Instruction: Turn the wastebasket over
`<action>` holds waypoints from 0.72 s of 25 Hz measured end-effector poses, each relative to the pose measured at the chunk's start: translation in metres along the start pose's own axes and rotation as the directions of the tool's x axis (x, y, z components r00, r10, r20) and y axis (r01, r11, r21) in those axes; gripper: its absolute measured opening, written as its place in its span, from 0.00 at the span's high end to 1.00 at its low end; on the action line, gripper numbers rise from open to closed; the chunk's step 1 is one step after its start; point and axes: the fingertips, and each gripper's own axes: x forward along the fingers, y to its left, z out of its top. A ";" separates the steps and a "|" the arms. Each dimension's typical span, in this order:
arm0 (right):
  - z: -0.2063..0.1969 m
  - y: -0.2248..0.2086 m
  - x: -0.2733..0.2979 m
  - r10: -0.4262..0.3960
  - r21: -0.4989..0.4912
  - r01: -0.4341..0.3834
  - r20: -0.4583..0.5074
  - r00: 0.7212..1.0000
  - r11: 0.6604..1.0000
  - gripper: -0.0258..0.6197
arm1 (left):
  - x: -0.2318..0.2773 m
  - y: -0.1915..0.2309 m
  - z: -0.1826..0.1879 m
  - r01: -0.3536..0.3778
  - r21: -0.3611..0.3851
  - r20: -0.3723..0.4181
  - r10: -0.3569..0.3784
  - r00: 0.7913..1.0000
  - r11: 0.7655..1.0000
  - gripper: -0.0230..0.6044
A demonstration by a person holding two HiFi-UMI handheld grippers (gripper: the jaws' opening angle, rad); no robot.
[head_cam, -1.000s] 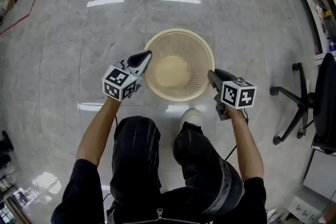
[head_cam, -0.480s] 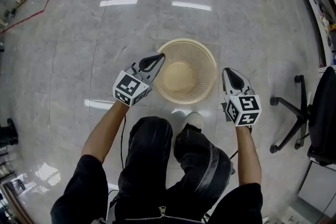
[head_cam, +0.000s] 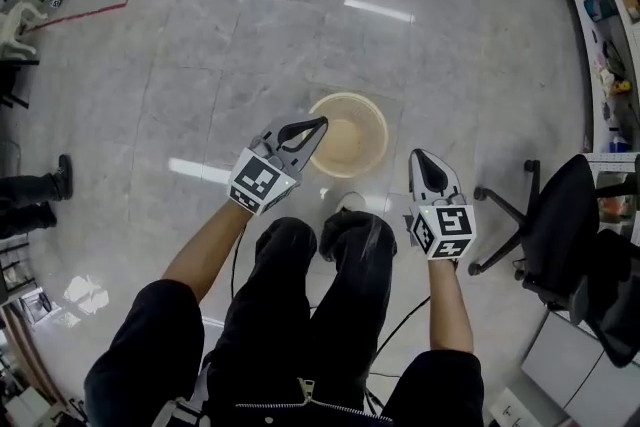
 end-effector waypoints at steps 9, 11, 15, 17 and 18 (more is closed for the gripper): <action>0.141 0.106 -0.139 -0.100 0.132 0.100 -0.003 0.995 0.986 0.94 | -0.119 -0.042 0.208 -0.051 -0.044 0.016 0.052 0.999 0.998 0.95; 0.167 0.141 -0.170 -0.128 0.153 0.125 0.006 0.992 0.980 0.94 | -0.148 -0.049 0.244 -0.050 -0.067 0.015 0.051 0.999 0.997 0.95; 0.208 0.197 -0.225 -0.202 0.144 0.193 0.051 0.978 0.971 0.94 | -0.195 -0.063 0.300 -0.065 -0.093 0.038 0.069 0.997 0.993 0.95; 0.218 0.224 -0.247 -0.205 0.144 0.193 0.070 0.976 0.971 0.94 | -0.215 -0.070 0.318 -0.075 -0.110 0.046 0.080 0.996 0.991 0.95; 0.220 0.236 -0.257 -0.198 0.142 0.186 0.075 0.977 0.972 0.94 | -0.223 -0.076 0.324 -0.077 -0.117 0.049 0.084 0.995 0.990 0.95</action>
